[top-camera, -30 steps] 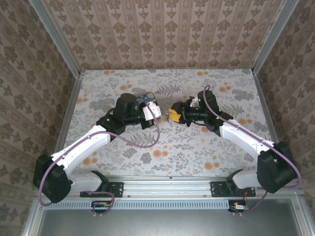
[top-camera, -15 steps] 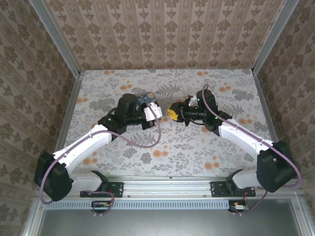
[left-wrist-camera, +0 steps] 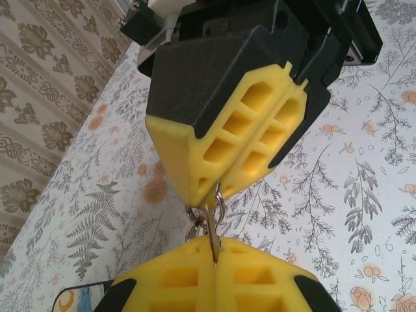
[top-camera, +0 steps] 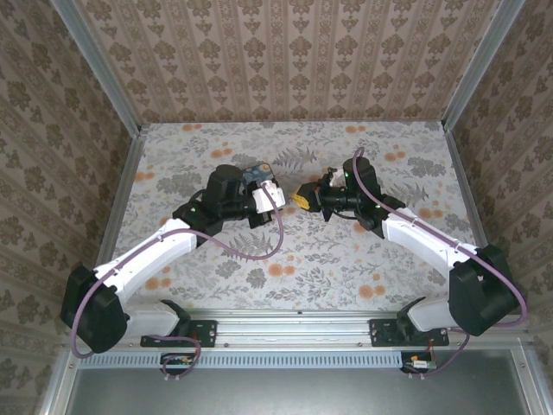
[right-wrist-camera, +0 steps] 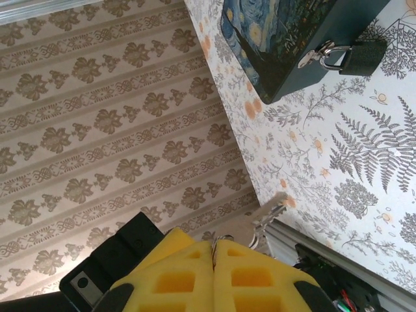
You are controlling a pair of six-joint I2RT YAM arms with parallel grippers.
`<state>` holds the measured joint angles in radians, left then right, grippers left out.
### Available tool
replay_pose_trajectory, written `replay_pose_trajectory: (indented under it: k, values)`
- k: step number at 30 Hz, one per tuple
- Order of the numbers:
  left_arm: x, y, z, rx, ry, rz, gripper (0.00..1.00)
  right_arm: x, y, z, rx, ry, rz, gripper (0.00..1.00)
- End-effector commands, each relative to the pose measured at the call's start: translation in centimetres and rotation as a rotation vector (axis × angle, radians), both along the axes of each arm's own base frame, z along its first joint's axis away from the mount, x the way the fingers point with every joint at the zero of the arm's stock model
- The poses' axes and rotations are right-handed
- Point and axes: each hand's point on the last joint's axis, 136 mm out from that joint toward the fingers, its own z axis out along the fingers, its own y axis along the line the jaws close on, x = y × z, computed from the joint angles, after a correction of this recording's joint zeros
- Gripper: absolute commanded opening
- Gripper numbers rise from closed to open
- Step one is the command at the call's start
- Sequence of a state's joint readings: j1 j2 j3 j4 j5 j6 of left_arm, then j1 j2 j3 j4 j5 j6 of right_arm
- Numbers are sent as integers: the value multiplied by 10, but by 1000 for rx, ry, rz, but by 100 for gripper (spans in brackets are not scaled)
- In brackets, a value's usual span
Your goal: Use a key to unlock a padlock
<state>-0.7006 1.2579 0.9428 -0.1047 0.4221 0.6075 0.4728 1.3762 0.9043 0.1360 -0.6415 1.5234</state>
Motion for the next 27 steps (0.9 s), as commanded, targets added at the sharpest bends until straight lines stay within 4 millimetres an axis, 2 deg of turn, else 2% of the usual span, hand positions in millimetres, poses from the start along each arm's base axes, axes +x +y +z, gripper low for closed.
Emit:
replay_pose_trajectory:
  k: [1, 5, 8, 10, 13, 17, 19, 20, 23, 26, 27]
  values:
    - [2, -4, -3, 3, -11, 1, 0, -2, 9, 19, 40, -56, 42, 4]
    - [6, -1, -13, 25, 51, 46, 0, 0, 3, 17, 30, -63, 1, 0]
    - [10, 2, -21, 26, 132, 111, 17, 4, -7, 14, 7, -83, -55, 0]
    - [5, 3, -25, 12, 213, 135, 23, 9, -17, 13, -18, -106, -105, 0]
    - [-2, 2, -25, -49, 355, 156, 27, 14, -29, 12, -73, -149, -161, 0]
    - [-6, -2, -13, -203, 607, 176, 30, 19, -36, 9, -123, -197, -189, 0]
    - [-7, -5, 4, -330, 827, 160, 33, 20, -40, 5, -167, -228, -194, 0]
    - [-4, -4, 12, -382, 922, 155, 34, 21, -42, 3, -182, -240, -199, 0]
    - [25, 7, 20, -567, 1230, 234, 34, 25, -45, -5, -212, -269, -215, 0]
    - [53, 18, 17, -727, 1397, 306, 34, 27, -42, -7, -190, -279, -217, 0]
    - [56, 18, 15, -741, 1433, 317, 35, 28, -41, -7, -183, -280, -215, 0]
